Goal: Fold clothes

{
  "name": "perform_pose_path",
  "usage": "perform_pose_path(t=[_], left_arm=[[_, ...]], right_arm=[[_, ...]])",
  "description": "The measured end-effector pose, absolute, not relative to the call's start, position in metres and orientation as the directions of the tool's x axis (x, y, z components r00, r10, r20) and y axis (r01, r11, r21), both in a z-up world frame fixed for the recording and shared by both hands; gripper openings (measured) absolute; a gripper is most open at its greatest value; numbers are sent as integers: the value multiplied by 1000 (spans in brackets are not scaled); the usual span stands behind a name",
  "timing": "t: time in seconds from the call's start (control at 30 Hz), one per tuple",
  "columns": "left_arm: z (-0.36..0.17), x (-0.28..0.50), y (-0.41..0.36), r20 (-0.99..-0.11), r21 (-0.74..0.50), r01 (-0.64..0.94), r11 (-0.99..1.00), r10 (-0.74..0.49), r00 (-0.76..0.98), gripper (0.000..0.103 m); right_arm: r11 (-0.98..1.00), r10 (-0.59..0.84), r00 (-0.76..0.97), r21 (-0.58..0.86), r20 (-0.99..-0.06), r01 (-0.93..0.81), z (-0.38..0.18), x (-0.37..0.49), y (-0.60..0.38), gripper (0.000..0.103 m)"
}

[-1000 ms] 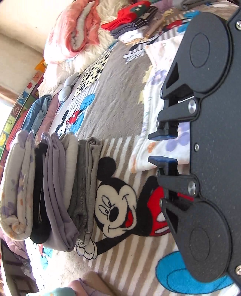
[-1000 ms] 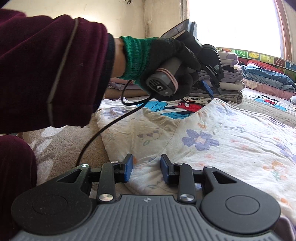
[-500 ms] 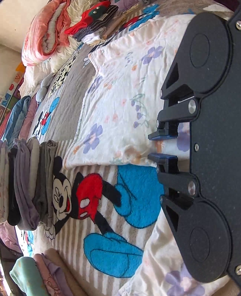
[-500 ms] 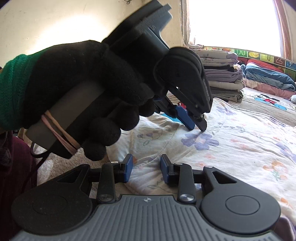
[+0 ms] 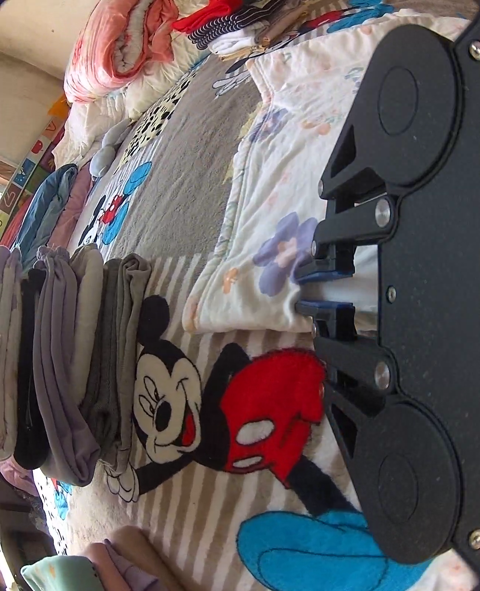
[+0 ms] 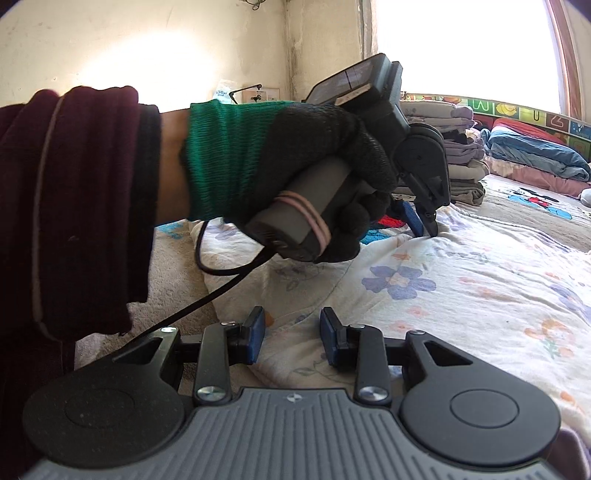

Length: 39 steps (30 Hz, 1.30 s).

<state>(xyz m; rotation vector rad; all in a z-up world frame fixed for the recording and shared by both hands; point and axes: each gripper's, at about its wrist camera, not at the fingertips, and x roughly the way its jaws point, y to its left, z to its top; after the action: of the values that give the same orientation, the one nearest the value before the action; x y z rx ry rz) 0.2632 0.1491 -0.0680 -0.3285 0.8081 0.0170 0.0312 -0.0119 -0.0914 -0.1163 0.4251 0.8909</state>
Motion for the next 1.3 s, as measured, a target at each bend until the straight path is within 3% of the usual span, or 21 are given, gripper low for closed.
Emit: perform_pose_path(t=[0.33,0.47,0.6,0.67,0.73,0.8,1.1,1.2,1.27,1.3], left_arm=[[-72,320,161,-734,-294,-231,927,-64,676,8],[-72,336,176,-747,-370,-288,883,-98,657,7],[-63,315,184,-708,-454,-292,841,-142,692,7],[-57,300,186,-681,-489,-282,826,-160,714,9],[-51,284,188,-654,-523,-270,809,-178,735,21],[-46,268,190,-626,-556,-257,791,-194,755,25],[-37,184,185,-504,-668,-191,719,-249,827,26],[-40,152,179,-466,-696,-168,698,-262,845,35],[-41,130,175,-440,-713,-151,684,-270,856,43],[-42,119,173,-427,-722,-143,677,-274,862,44]], right_arm=[[627,731,554,74,-399,-775,-92,39,-10,34],[628,731,555,71,-397,-775,-93,40,-10,34],[629,728,558,66,-398,-774,-93,42,-9,34],[630,727,559,63,-400,-774,-93,42,-8,34],[631,725,559,61,-403,-774,-93,43,-7,34],[630,725,558,62,-405,-774,-93,42,-8,34],[626,730,545,84,-413,-775,-92,40,-11,34],[624,735,538,101,-412,-775,-92,41,-13,35],[622,740,535,110,-407,-775,-91,41,-15,39],[621,742,535,113,-404,-776,-90,41,-16,49]])
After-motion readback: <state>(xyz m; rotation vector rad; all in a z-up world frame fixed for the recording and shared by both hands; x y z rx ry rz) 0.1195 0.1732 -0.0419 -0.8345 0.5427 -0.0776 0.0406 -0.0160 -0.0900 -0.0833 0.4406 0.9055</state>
